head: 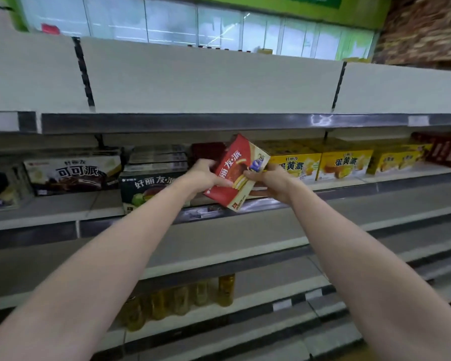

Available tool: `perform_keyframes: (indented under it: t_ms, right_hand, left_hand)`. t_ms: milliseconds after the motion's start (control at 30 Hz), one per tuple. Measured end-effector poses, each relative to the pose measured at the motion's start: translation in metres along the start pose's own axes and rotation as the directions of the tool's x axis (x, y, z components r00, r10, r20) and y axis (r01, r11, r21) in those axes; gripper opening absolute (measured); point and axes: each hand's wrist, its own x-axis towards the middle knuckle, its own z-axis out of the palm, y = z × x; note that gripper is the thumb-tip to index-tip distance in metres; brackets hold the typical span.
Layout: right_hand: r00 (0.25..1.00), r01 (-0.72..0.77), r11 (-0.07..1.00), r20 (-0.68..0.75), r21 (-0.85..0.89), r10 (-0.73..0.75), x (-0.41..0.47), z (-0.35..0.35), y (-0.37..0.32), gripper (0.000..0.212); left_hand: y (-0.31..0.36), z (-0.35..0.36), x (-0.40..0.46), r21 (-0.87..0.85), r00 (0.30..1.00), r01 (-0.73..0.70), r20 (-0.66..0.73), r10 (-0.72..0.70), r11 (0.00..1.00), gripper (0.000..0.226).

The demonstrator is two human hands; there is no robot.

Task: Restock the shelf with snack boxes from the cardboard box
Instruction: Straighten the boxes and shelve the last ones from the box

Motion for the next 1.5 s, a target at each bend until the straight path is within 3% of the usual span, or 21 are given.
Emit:
perform_keyframes:
  t_ms: [67,133,200,267,367,500,633,767,867,933,1033,1167,1300,1500]
  right_hand:
    - [0.991,0.014,0.993,-0.133,-0.116,-0.03,0.011,-0.008,0.001,0.047]
    - [0.969,0.029,0.978,-0.234,-0.207,-0.079,0.022,-0.014,0.0,0.096]
    - [0.962,0.082,0.916,-0.209,-0.394,-0.176,0.031,-0.018,-0.004,0.115]
    - [0.95,0.176,0.757,-0.092,-0.629,-0.298,0.038,-0.019,-0.006,0.097]
    - [0.938,0.251,0.525,0.071,-0.814,-0.338,0.047,-0.008,0.0,0.065]
    - [0.891,0.296,0.346,0.127,-0.89,-0.436,0.063,0.004,0.016,0.057]
    - [0.839,0.296,0.155,0.178,-0.943,-0.515,0.076,0.005,0.03,0.058]
    - [0.82,0.297,0.14,0.177,-0.944,-0.545,0.086,0.011,0.043,0.067]
    - [0.794,0.294,0.107,0.181,-0.95,-0.58,0.092,0.013,0.049,0.063]
    - [0.775,0.296,0.097,0.179,-0.95,-0.607,0.095,0.012,0.053,0.063]
    - [0.748,0.289,0.112,0.151,-0.951,-0.646,0.101,0.013,0.06,0.06]
    - [0.728,0.29,0.105,0.148,-0.951,-0.67,0.11,0.015,0.066,0.051]
    - [0.689,0.33,0.126,0.148,-0.935,-0.709,0.116,0.016,0.068,0.046]
    - [0.672,0.353,0.177,0.117,-0.919,-0.732,0.121,0.017,0.078,0.055]
  left_hand:
    - [0.004,0.005,0.006,0.035,0.998,-0.02,-0.058,0.022,0.999,0.049]
    - [0.009,0.008,0.016,0.159,0.986,-0.034,-0.154,0.059,0.987,0.064]
    - [0.014,0.01,0.024,0.359,0.967,-0.037,-0.222,0.124,0.933,0.066]
    - [0.019,0.014,0.028,0.494,0.952,-0.037,-0.247,0.181,0.869,0.058]
    - [0.019,0.02,0.036,0.603,0.937,-0.005,-0.277,0.215,0.798,0.05]
    - [0.009,0.024,0.042,0.671,0.916,0.045,-0.323,0.237,0.74,0.052]
    - [-0.011,0.028,0.049,0.797,0.903,0.053,-0.296,0.313,0.602,0.049]
    - [-0.025,0.037,0.064,0.855,0.895,0.119,-0.312,0.317,0.505,0.052]
    - [-0.037,0.048,0.07,0.912,0.896,0.172,-0.302,0.325,0.372,0.072]
    - [-0.049,0.056,0.072,0.918,0.868,0.211,-0.334,0.368,0.335,0.082]
    - [-0.061,0.063,0.08,0.881,0.835,0.228,-0.395,0.383,0.414,0.08]
    - [-0.063,0.065,0.097,0.845,0.853,0.175,-0.386,0.351,0.505,0.075]
    - [-0.067,0.065,0.106,0.821,0.839,0.185,-0.418,0.347,0.54,0.071]
    - [-0.071,0.066,0.104,0.821,0.836,0.2,-0.428,0.344,0.534,0.093]
